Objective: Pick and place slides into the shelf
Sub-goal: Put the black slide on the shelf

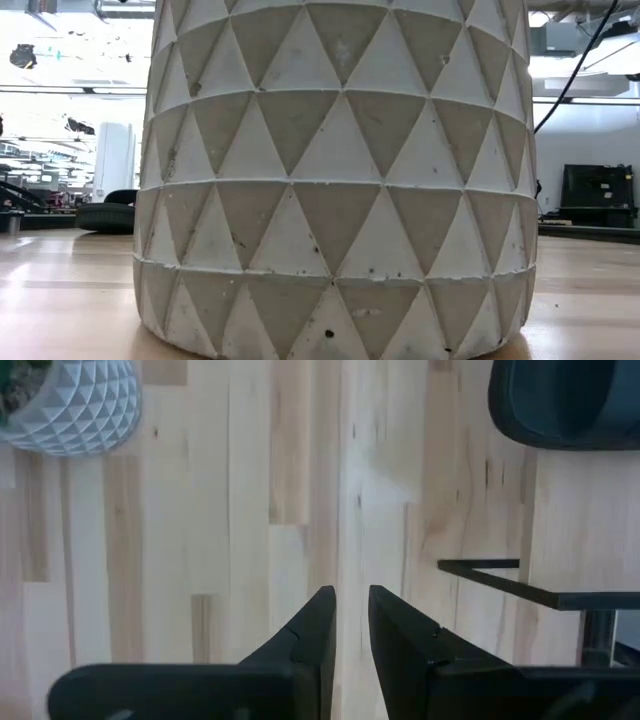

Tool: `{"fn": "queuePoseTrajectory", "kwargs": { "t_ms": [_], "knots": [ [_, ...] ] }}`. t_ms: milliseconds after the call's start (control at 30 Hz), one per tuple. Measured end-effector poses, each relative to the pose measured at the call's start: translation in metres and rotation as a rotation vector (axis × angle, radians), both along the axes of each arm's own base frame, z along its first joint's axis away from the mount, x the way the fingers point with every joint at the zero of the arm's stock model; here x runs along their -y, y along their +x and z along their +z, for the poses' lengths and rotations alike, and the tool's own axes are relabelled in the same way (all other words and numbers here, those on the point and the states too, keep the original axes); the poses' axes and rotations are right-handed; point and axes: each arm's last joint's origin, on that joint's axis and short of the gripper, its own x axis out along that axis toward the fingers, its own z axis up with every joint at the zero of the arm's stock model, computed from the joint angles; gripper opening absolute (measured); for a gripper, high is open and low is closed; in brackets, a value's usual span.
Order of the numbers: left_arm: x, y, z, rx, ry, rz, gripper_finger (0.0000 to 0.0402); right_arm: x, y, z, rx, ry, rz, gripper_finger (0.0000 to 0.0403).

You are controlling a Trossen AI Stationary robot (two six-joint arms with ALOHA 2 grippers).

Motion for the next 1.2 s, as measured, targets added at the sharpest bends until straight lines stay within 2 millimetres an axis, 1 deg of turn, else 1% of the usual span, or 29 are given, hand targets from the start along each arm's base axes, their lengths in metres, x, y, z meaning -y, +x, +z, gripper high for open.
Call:
{"fn": "queuePoseTrajectory", "kwargs": {
  "t_ms": [100, 167, 300, 367, 467, 533, 600, 667, 767, 967, 1067, 1200],
  "knots": [
    [0.002, 0.0, 0.0, 0.002, 0.0, -0.029, 0.0098, 0.004, 0.0, 0.0, 0.0, 0.0, -0.014, 0.0054],
    [0.004, 0.001, 0.0, -0.002, 0.0, -0.05, 0.0088, 0.005, 0.0, 0.0, 0.002, 0.0, -0.017, 0.0054],
    [0.009, 0.001, -0.001, -0.01, 0.002, -0.099, 0.0049, 0.005, -0.002, 0.002, 0.009, 0.001, -0.017, 0.0054],
    [0.009, -0.001, 0.005, 0.01, -0.002, -0.108, 0.0028, 0.005, -0.003, 0.002, 0.01, 0.003, -0.022, 0.0054],
    [0.005, -0.014, 0.027, 0.131, -0.025, -0.106, 0.0005, 0.005, -0.005, 0.004, 0.017, 0.003, -0.024, 0.0054],
    [0.002, -0.026, 0.048, 0.246, -0.046, -0.104, 0.0003, 0.005, -0.005, 0.004, 0.017, 0.003, -0.024, 0.0054],
    [-0.001, -0.039, 0.066, 0.306, -0.059, -0.1, 0.0003, 0.005, -0.005, 0.004, 0.018, 0.003, -0.023, 0.0054],
    [-0.002, -0.046, 0.079, 0.297, -0.059, -0.113, 0.0001, 0.005, -0.005, 0.005, 0.019, 0.002, -0.019, 0.0054],
    [0.0, -0.045, 0.097, 0.246, -0.055, -0.158, 0.0001, 0.007, -0.004, 0.005, 0.026, 0.002, -0.025, 0.0054],
    [0.005, -0.042, 0.137, 0.196, -0.054, -0.268, 0.0, 0.012, -0.004, 0.005, 0.026, -0.001, -0.036, 0.0054],
    [0.003, -0.047, 0.153, 0.203, -0.057, -0.287, 0.0, 0.013, -0.004, 0.005, 0.026, 0.002, -0.036, 0.0054],
    [-0.003, -0.061, 0.167, 0.243, -0.072, -0.319, 0.0, 0.011, -0.004, 0.005, 0.03, 0.003, -0.028, 0.0054]
  ]
}}
